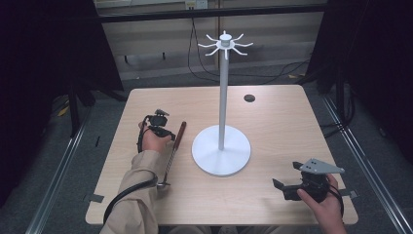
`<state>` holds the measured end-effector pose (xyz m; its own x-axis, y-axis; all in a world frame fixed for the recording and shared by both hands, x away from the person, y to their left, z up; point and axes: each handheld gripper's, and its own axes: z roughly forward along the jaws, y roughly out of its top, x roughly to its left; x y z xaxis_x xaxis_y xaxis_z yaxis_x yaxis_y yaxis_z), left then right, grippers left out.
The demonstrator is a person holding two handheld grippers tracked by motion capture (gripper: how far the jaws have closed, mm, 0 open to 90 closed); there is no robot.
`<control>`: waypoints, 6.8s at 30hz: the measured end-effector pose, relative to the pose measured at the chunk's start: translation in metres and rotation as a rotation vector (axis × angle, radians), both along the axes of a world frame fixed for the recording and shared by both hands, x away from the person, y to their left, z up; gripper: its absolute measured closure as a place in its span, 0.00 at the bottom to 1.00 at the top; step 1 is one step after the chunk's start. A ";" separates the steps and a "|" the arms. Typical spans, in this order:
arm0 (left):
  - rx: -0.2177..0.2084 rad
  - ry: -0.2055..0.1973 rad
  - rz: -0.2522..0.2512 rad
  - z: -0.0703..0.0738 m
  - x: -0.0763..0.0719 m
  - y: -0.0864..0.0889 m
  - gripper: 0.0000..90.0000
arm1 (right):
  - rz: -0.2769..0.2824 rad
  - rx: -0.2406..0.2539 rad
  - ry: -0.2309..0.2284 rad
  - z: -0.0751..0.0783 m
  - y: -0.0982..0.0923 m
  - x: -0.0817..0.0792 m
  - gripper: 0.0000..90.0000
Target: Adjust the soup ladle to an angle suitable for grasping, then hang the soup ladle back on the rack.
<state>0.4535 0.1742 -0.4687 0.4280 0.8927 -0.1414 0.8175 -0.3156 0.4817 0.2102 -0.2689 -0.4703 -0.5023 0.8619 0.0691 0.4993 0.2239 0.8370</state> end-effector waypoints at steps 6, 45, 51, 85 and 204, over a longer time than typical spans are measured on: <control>-0.007 0.022 -0.042 0.007 -0.002 -0.007 0.69 | 0.004 -0.005 -0.004 0.000 0.000 0.000 0.03; 0.051 0.109 -0.058 0.012 -0.005 -0.022 0.83 | 0.025 -0.009 -0.005 0.002 0.005 0.002 0.04; -0.054 0.014 -0.057 0.037 -0.011 -0.010 0.83 | 0.032 -0.013 -0.004 0.002 0.008 0.002 0.04; -0.388 -0.326 -0.200 0.103 -0.062 0.011 0.83 | 0.034 -0.015 -0.014 0.001 0.014 0.005 0.03; -0.546 -0.596 -0.434 0.219 -0.113 -0.070 0.83 | 0.051 -0.027 -0.029 0.004 0.016 0.007 0.02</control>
<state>0.3402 0.1039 -0.2500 0.8474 0.5109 -0.1444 0.2486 -0.1414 0.9582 0.2176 -0.2526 -0.4660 -0.5475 0.8362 0.0313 0.4621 0.2709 0.8444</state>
